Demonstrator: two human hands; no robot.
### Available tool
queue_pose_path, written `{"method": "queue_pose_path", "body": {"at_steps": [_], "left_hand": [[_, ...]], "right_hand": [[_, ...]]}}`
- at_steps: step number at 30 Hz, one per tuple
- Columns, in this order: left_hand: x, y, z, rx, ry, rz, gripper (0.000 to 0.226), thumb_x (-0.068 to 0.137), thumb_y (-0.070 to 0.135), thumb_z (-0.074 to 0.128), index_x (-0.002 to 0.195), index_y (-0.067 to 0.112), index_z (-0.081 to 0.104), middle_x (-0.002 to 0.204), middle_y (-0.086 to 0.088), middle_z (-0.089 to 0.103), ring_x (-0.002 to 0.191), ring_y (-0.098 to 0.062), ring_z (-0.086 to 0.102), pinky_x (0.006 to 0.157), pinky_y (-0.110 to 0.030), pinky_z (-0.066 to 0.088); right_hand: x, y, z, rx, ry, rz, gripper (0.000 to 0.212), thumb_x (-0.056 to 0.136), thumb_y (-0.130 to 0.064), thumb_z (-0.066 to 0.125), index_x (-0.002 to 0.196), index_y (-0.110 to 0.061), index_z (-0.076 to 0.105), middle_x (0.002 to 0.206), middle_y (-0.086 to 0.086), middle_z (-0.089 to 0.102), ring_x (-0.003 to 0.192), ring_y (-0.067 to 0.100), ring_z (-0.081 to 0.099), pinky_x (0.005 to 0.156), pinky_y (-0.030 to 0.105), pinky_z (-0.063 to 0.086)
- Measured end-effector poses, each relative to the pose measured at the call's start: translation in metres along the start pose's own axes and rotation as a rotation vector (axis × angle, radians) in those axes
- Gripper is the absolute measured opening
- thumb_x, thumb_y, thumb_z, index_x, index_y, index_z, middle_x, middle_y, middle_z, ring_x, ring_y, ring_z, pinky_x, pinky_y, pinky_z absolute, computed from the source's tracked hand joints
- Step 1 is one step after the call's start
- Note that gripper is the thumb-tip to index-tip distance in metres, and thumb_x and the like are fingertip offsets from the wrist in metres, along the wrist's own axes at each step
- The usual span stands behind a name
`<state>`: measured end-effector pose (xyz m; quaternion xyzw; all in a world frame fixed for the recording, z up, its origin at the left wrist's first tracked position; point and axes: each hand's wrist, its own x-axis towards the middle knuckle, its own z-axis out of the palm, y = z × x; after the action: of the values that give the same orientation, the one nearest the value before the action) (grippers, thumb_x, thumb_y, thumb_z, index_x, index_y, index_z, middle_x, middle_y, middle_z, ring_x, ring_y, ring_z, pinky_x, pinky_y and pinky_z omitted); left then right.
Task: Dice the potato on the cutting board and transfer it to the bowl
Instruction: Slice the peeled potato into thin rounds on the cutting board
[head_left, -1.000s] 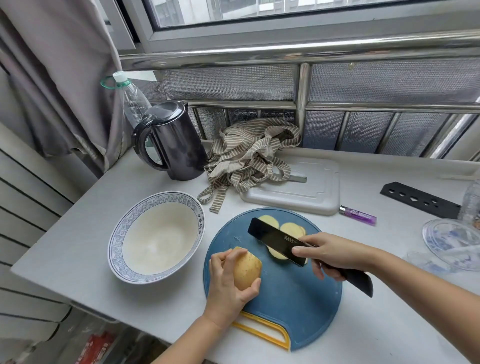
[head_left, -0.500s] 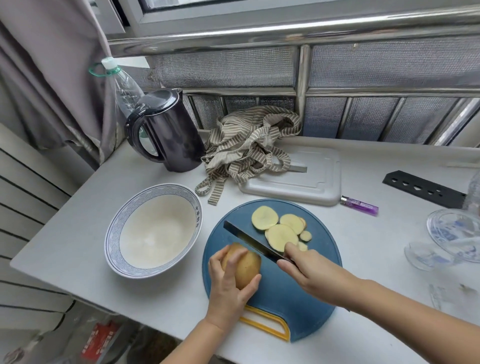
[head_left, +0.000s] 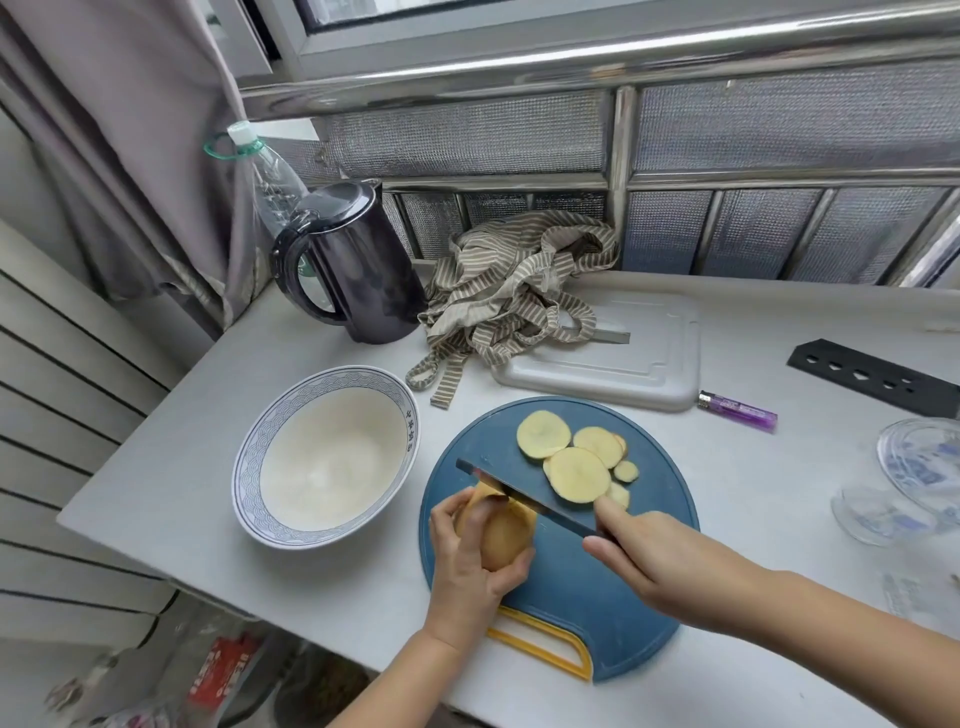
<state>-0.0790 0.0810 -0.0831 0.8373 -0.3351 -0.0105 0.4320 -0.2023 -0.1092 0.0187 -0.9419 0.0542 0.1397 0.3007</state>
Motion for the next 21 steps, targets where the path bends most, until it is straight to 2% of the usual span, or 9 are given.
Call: {"method": "queue_pose_path", "body": {"at_steps": [6, 9, 12, 17, 21], "left_hand": [[0.000, -0.005, 0.002, 0.017, 0.029, 0.036, 0.060, 0.071, 0.053, 0.068, 0.124, 0.052, 0.039, 0.123, 0.015, 0.028, 0.126, 0.002, 0.029, 0.102, -0.006, 0.028], [-0.002, -0.007, 0.003, 0.018, 0.041, 0.058, 0.061, 0.073, 0.055, 0.067, 0.126, 0.051, 0.038, 0.127, 0.017, 0.026, 0.126, -0.001, 0.029, 0.104, -0.016, 0.032], [-0.004, -0.007, 0.005, 0.004, 0.053, 0.037, 0.062, 0.073, 0.054, 0.067, 0.126, 0.057, 0.036, 0.128, 0.012, 0.027, 0.128, -0.004, 0.030, 0.102, -0.028, 0.037], [-0.005, -0.008, 0.008, -0.003, 0.085, 0.038, 0.060, 0.073, 0.054, 0.067, 0.126, 0.049, 0.040, 0.126, 0.013, 0.027, 0.127, -0.003, 0.030, 0.101, -0.029, 0.036], [-0.005, -0.009, 0.009, -0.026, 0.093, 0.034, 0.058, 0.073, 0.057, 0.067, 0.124, 0.052, 0.040, 0.130, 0.017, 0.026, 0.125, -0.010, 0.034, 0.102, -0.033, 0.037]], "right_hand": [[-0.007, -0.003, 0.014, -0.066, -0.005, -0.010, 0.028, 0.102, -0.047, 0.022, 0.090, -0.022, 0.024, 0.065, -0.005, 0.038, 0.058, 0.020, 0.036, 0.065, 0.039, 0.037], [-0.009, -0.004, 0.016, -0.062, -0.005, -0.014, 0.028, 0.102, -0.048, 0.021, 0.090, -0.022, 0.024, 0.064, -0.005, 0.039, 0.057, 0.019, 0.037, 0.063, 0.039, 0.036], [-0.011, -0.006, 0.019, -0.064, -0.005, -0.009, 0.027, 0.102, -0.047, 0.021, 0.090, -0.023, 0.023, 0.065, -0.006, 0.039, 0.057, 0.019, 0.037, 0.063, 0.039, 0.037], [-0.013, -0.011, 0.022, -0.005, -0.001, -0.003, 0.026, 0.103, -0.045, 0.021, 0.089, -0.023, 0.021, 0.066, -0.005, 0.039, 0.064, 0.025, 0.042, 0.067, 0.043, 0.040], [-0.013, -0.016, 0.024, 0.020, 0.006, 0.010, 0.025, 0.103, -0.043, 0.023, 0.091, -0.021, 0.023, 0.072, 0.001, 0.046, 0.066, 0.028, 0.045, 0.068, 0.045, 0.040]]}}
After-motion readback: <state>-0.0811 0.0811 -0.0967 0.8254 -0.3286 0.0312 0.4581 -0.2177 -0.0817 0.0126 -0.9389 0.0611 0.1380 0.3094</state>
